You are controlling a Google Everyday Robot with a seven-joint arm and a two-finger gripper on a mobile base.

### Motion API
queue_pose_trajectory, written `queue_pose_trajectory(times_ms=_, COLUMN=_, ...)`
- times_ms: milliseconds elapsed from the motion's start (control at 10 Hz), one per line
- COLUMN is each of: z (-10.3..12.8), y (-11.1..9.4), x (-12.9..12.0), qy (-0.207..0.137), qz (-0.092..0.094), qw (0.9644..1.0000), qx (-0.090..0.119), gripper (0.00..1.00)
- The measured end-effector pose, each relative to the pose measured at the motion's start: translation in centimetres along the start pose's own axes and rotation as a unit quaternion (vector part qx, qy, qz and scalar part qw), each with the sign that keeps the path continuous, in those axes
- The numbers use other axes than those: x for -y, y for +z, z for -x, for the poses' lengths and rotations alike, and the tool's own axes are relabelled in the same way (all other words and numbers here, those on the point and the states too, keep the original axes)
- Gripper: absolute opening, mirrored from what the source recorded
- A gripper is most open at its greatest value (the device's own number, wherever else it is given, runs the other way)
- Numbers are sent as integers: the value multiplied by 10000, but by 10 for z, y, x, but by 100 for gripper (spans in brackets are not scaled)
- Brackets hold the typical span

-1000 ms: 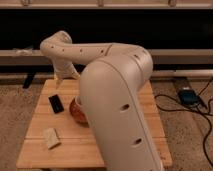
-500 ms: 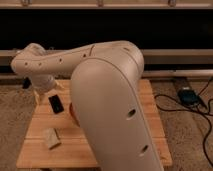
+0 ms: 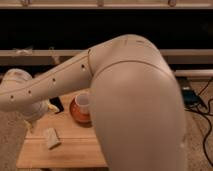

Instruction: Move the arm in a circular motion

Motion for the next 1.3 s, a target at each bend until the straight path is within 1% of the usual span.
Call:
queue_pose_trajectory(times_ms=100, z=-24, y=-3, x=-2, qy=129, qz=39, qw=9999, qx=-24, gripper=80)
queue_pose_trajectory(times_ms=200, z=-50, y=-6, x=2, qy=326, qz=84, qw=9994, qx=-27, gripper=80)
queue_pose_trajectory(times_ms=300, z=-74, y=-8, x=12, qy=592, qz=191, qw=9981, qx=-16, gripper=80)
queue_pose_trajectory(times_ms=400, z=-96, y=-10, x=26, qy=885, qz=291, qw=9956, qx=-19, gripper=80)
queue_pose_trajectory(times_ms=600, z=-134, y=-10, x=67, qy=1458, qz=475, qw=9882, qx=-49, gripper=80)
queue_pose_trajectory(times_ms=700, z=-149, y=-7, x=93, qy=1731, qz=538, qw=9834, qx=-73, gripper=80)
queue_pose_trajectory(times_ms=900, z=-181, y=3, x=163, qy=2394, qz=622, qw=9688, qx=-163, gripper=80)
queue_pose_trajectory(times_ms=1000, z=-192, y=6, x=190, qy=2619, qz=640, qw=9628, qx=-186, gripper=80)
queue_pose_trajectory(times_ms=1200, z=-209, y=14, x=255, qy=3078, qz=618, qw=9491, qx=-250, gripper=80)
queue_pose_trajectory(times_ms=1300, z=-208, y=16, x=278, qy=3195, qz=598, qw=9454, qx=-239, gripper=80)
